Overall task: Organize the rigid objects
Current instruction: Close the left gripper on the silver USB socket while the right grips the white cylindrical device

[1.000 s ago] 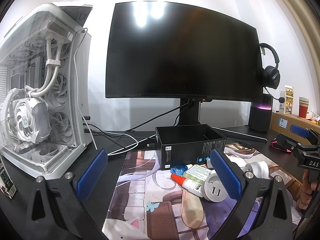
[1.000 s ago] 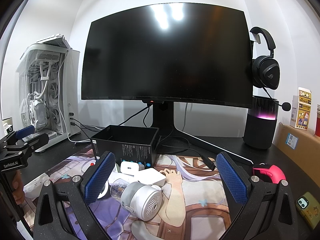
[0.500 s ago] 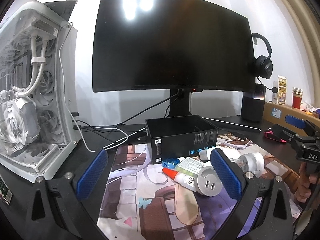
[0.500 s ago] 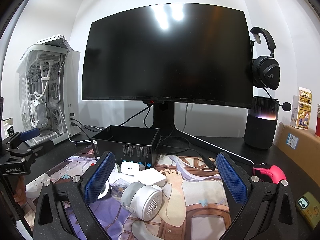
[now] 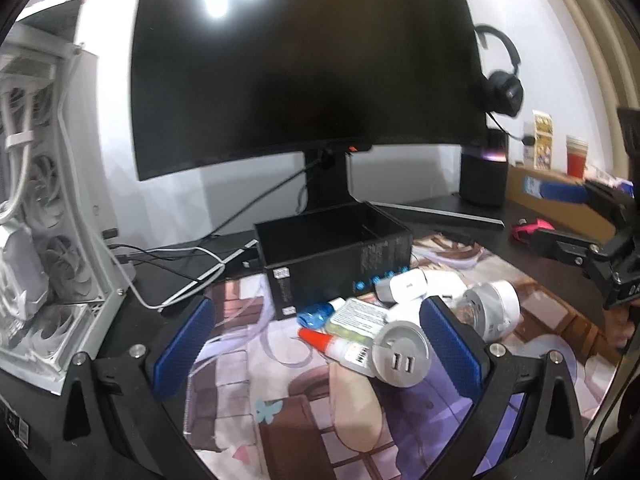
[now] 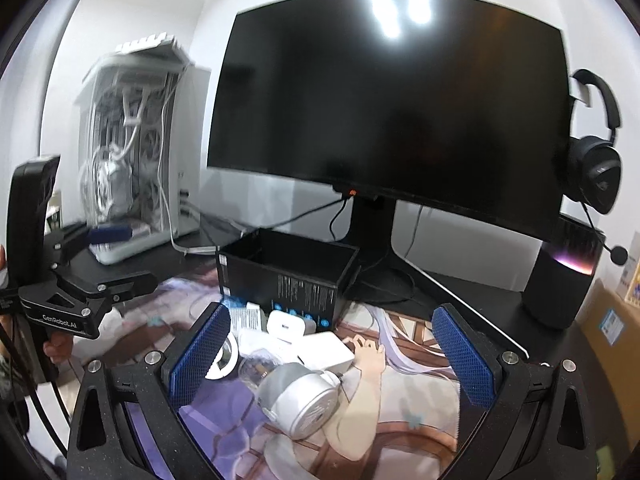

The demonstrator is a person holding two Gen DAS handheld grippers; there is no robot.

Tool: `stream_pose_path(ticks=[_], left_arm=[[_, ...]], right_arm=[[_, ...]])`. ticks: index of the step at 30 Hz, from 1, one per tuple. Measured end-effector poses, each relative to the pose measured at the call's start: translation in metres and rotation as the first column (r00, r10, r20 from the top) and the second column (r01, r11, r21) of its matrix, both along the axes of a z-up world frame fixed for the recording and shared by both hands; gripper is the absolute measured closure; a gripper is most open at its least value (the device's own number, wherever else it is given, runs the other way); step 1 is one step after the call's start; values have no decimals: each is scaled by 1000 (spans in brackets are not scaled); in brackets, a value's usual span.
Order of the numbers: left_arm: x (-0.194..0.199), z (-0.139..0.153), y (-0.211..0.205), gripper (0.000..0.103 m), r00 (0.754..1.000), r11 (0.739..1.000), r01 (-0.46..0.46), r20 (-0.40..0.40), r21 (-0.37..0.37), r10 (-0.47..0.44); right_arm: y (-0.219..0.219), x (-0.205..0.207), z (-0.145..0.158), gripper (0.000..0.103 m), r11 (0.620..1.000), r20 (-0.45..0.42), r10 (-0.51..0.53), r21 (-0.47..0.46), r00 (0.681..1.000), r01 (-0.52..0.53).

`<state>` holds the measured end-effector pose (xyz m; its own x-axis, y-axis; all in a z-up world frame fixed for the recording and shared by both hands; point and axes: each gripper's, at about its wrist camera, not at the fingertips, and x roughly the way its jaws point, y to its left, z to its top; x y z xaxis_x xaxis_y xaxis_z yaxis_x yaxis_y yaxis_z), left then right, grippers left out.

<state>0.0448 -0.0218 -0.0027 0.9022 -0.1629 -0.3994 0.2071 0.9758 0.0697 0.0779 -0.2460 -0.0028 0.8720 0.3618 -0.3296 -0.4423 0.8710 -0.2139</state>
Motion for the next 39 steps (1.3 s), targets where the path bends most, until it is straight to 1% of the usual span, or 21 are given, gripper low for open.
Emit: stream_pose_path(ticks=[3, 6, 8, 10, 12, 13, 14, 15, 16, 19, 23, 25, 28, 31, 34, 37, 39], left_arm=[[6, -4, -6, 2, 998, 999, 40, -40, 5, -40], [12, -7, -15, 7, 993, 996, 86, -79, 24, -83], [16, -9, -21, 9, 989, 994, 109, -103, 33, -105], [21, -12, -26, 9, 983, 991, 132, -130, 37, -126], [25, -15, -30, 14, 976, 986, 158, -159, 47, -149], [28, -17, -33, 21, 973, 985, 165, -171, 57, -153], [30, -20, -37, 24, 970, 983, 173, -186, 69, -157], [31, -22, -39, 24, 968, 981, 178, -195, 79, -160], [33, -25, -42, 24, 965, 979, 184, -204, 89, -162], [37, -31, -47, 25, 956, 974, 206, -231, 96, -180], [42, -38, -52, 26, 942, 968, 232, -271, 97, -198], [43, -38, -52, 26, 937, 967, 237, -283, 91, -203], [47, -42, -55, 26, 928, 963, 251, -308, 98, -211], [49, -45, -57, 31, 921, 960, 259, -328, 107, -212], [54, -49, -58, 34, 912, 960, 260, -354, 107, -208], [56, -51, -58, 39, 906, 959, 266, -367, 101, -213], [58, -53, -59, 39, 901, 957, 270, -377, 102, -214]], right_arm=[[5, 7, -2, 0, 999, -39, 15, -49, 999, -17], [7, 13, -8, 0, 996, -81, 28, -82, 996, -35], [9, 17, -12, 2, 994, -113, 38, -99, 993, -50], [11, 20, -17, 7, 991, -145, 48, -115, 988, -65], [12, 23, -21, 10, 988, -170, 56, -130, 984, -79], [12, 25, -23, 14, 987, -184, 58, -137, 981, -84], [13, 26, -25, 16, 986, -198, 61, -141, 978, -90], [12, 28, -27, 18, 986, -211, 62, -140, 976, -93], [12, 29, -29, 18, 986, -218, 63, -139, 974, -95], [13, 33, -36, 21, 983, -255, 70, -146, 964, -110], [16, 37, -44, 22, 978, -300, 83, -159, 950, -136], [17, 40, -47, 29, 977, -323, 87, -158, 943, -144], [18, 47, -54, 31, 975, -367, 98, -149, 925, -163], [19, 51, -59, 34, 975, -388, 102, -143, 916, -169], [18, 53, -60, 34, 976, -392, 103, -138, 914, -169], [18, 55, -61, 34, 977, -395, 103, -133, 913, -167], [19, 58, -63, 33, 976, -397, 97, -141, 913, -165]])
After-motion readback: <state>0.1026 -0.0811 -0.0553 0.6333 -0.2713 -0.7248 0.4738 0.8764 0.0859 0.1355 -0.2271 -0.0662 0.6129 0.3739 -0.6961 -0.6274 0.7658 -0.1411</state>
